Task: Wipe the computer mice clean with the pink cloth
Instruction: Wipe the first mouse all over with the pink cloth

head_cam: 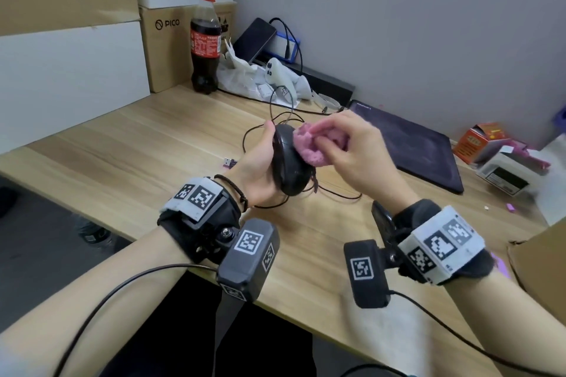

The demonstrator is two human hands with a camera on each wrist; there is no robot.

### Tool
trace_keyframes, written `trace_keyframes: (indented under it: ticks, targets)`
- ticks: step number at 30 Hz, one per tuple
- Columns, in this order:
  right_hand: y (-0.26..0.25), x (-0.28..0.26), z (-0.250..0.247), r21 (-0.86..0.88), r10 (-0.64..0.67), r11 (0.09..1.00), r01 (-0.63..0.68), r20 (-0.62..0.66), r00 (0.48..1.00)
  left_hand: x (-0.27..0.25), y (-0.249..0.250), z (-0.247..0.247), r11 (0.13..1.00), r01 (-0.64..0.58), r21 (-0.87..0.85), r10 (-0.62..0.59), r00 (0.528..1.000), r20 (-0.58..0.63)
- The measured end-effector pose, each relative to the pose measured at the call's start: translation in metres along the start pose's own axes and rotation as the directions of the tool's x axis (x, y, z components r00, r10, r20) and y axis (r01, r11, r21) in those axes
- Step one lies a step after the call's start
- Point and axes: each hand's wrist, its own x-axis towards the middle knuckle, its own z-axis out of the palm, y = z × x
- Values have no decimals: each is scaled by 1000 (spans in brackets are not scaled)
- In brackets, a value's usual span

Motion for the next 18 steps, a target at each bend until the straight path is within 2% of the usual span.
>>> trace_keyframes:
  ticks: [2, 3, 7, 10, 13, 15, 16, 18]
  targets:
    - [-5, -8, 8, -14, -82, 996, 84, 88, 993, 2, -2, 3, 988, 40, -150, -36, 999, 30]
    - [-7, -12, 12, -34, -110, 993, 116, 136, 985, 3, -2, 4, 984, 47, -170, -44, 999, 24]
    - [-3, -29, 14, -111, -159, 974, 197, 284, 946, 5, 2, 0, 993, 39, -109, -50, 994, -98]
    - [0, -31, 10, -180, -194, 945, 274, 369, 909, 9, 4, -6, 983, -19, -183, -9, 988, -152]
    - [-5, -24, 6, -141, -142, 962, 235, 475, 868, 11, 3, -3, 991, -16, -131, -2, 991, -133]
    - [-9, -15, 4, -133, -64, 978, 161, 541, 838, 9, -1, 2, 991, 18, -133, -24, 999, -43]
    - [-10, -10, 4, -141, -28, 982, 128, 556, 831, 8, -3, 3, 990, 25, -136, -25, 1000, 5]
    - [-10, 1, 5, -162, 31, 984, 68, 539, 842, 9, -9, 4, 996, -2, -92, 5, 1000, 23]
